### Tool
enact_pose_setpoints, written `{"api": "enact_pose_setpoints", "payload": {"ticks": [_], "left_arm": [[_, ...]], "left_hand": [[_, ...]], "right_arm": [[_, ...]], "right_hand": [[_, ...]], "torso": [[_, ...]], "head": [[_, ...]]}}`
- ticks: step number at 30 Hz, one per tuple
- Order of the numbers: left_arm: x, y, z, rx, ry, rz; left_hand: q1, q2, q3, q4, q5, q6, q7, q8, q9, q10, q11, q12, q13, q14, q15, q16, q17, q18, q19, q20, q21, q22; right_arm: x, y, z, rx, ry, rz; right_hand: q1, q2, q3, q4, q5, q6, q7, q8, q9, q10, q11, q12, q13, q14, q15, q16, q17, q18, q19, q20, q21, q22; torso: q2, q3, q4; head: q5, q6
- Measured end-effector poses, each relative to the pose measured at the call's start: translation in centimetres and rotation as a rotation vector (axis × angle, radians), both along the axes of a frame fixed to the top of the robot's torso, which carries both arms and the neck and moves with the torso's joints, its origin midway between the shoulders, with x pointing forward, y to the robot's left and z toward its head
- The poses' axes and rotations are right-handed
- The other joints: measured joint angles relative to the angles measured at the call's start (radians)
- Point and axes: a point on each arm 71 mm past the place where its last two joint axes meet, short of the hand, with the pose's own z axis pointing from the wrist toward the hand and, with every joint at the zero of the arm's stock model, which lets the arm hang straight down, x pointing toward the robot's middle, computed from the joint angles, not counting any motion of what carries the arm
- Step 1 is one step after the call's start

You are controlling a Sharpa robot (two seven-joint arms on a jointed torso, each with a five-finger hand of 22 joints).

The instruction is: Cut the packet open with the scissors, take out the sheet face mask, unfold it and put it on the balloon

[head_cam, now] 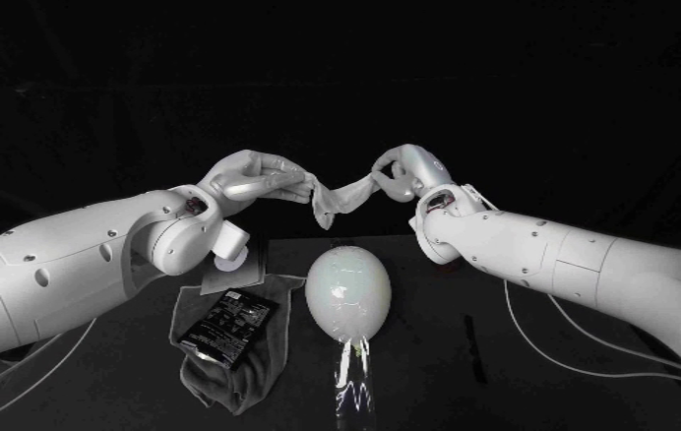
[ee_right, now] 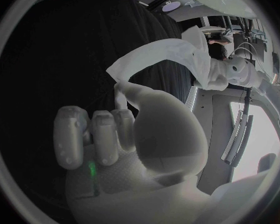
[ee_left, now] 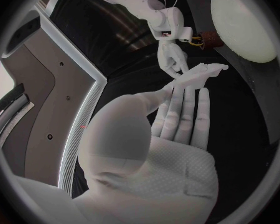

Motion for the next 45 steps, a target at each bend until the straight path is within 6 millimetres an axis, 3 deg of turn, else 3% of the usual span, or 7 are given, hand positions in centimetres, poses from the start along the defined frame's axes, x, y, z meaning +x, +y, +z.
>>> {"api": "enact_pose_setpoints", "payload": {"ticks": [11, 21, 23, 32, 35, 37, 45], "left_arm": [[0.5, -2.6, 1.9, 0.089, -0.093, -0.047], [1.4, -4.5, 3.1, 0.134, -0.155, -0.053], [1.6, -4.9, 3.3, 0.137, -0.164, -0.052], [2.7, -6.6, 4.0, 0.135, -0.187, -0.020], [3.0, -6.8, 4.0, 0.136, -0.186, 0.000], [3.3, -6.9, 4.1, 0.137, -0.183, 0.016], [4.3, -7.0, 4.0, 0.140, -0.158, 0.082]], "left_hand": [[0.003, 0.004, -0.037, -0.008, 0.000, -0.007, 0.003, 0.010, 0.000, -0.062, 0.014, 0.039, 0.024, -0.176, 0.026, 0.099, 0.067, -0.030, -0.051, 0.005, 0.009, 0.014], [0.018, 0.027, -0.058, -0.008, 0.002, -0.029, 0.014, 0.024, 0.000, -0.228, 0.031, 0.201, 0.124, -0.400, 0.047, 0.338, 0.186, -0.030, -0.101, 0.002, 0.043, 0.044], [0.018, 0.027, -0.058, -0.008, 0.002, -0.029, 0.014, 0.026, 0.000, -0.250, 0.034, 0.221, 0.135, -0.420, 0.049, 0.355, 0.190, -0.046, -0.104, 0.003, 0.043, 0.048], [0.018, 0.027, -0.047, 0.001, 0.001, -0.034, 0.015, 0.031, 0.000, -0.285, 0.034, 0.276, 0.163, -0.439, 0.051, 0.397, 0.192, -0.046, -0.112, 0.001, 0.057, 0.058], [0.018, 0.027, -0.041, -0.002, 0.001, -0.037, 0.016, 0.035, 0.000, -0.288, 0.037, 0.291, 0.170, -0.439, 0.051, 0.405, 0.191, -0.046, -0.112, 0.001, 0.061, 0.062], [0.018, 0.027, -0.038, 0.000, 0.001, -0.038, 0.016, 0.035, 0.000, -0.292, 0.034, 0.299, 0.172, -0.439, 0.051, 0.411, 0.189, -0.046, -0.112, 0.001, 0.061, 0.064], [0.018, 0.027, -0.029, 0.002, 0.000, -0.039, 0.017, 0.035, 0.000, -0.292, 0.034, 0.320, 0.180, -0.443, 0.047, 0.424, 0.185, -0.046, -0.117, -0.002, 0.068, 0.069]], "right_arm": [[0.5, 1.3, -3.3, -0.029, 0.055, 0.004], [0.3, 2.4, -5.3, -0.043, 0.104, 0.030], [0.2, 2.5, -5.7, -0.046, 0.115, 0.035], [0.1, 3.0, -6.6, -0.038, 0.146, 0.066], [0.2, 3.0, -6.7, -0.024, 0.152, 0.071], [0.2, 2.9, -6.7, -0.009, 0.159, 0.074], [0.3, 2.6, -6.9, 0.043, 0.184, 0.084]], "right_hand": [[-0.005, -0.005, 0.003, 0.003, 0.001, 0.000, 0.000, 0.000, 0.000, 0.000, 0.000, 0.000, 0.000, 0.000, 0.000, -0.001, 0.000, 0.000, 0.000, 0.000, -0.005, 0.000], [-0.004, -0.004, 0.005, 0.005, 0.000, 0.000, 0.000, 0.000, 0.000, 0.000, 0.000, -0.002, -0.001, 0.000, 0.000, 0.000, -0.001, 0.000, 0.000, 0.000, -0.015, 0.000], [-0.004, -0.004, 0.009, 0.006, 0.000, 0.000, 0.000, 0.000, 0.000, 0.000, 0.000, -0.003, -0.001, 0.000, 0.000, 0.000, -0.001, 0.000, 0.000, 0.000, -0.018, 0.000], [-0.002, -0.002, 0.018, 0.010, -0.002, -0.017, 0.002, 0.016, 0.000, -0.002, 0.002, -0.035, 0.000, 0.000, 0.000, 0.000, 0.000, 0.000, 0.001, -0.001, -0.045, 0.000], [-0.011, 0.006, 0.018, 0.025, -0.003, -0.051, 0.011, 0.037, 0.013, 0.000, 0.003, -0.077, 0.000, 0.000, 0.000, -0.001, 0.000, 0.000, 0.000, -0.001, -0.088, 0.000], [-0.025, 0.004, 0.002, 0.041, -0.002, -0.084, 0.023, 0.035, 0.073, -0.001, 0.012, -0.112, 0.000, 0.001, 0.004, -0.001, 0.000, 0.000, -0.013, 0.003, -0.120, 0.000], [-0.091, -0.043, -0.069, 0.105, 0.005, -0.218, 0.096, -0.082, 0.041, -0.091, 0.079, -0.275, 0.000, 0.003, 0.064, -0.046, 0.000, 0.025, -0.126, 0.045, -0.298, 0.000]], "torso": [[0.001, 0.0000, 0.0000], [0.000, 0.0002, -0.0011], [0.000, 0.0003, -0.0010], [-0.001, 0.0007, -0.0011], [-0.001, 0.0005, -0.0012], [-0.001, 0.0004, -0.0014], [-0.001, 0.0005, -0.0016]], "head": [[0.002, 0.004], [0.003, 0.007], [0.004, 0.008], [0.006, 0.011], [0.007, 0.012], [0.007, 0.012], [0.009, 0.013]]}}
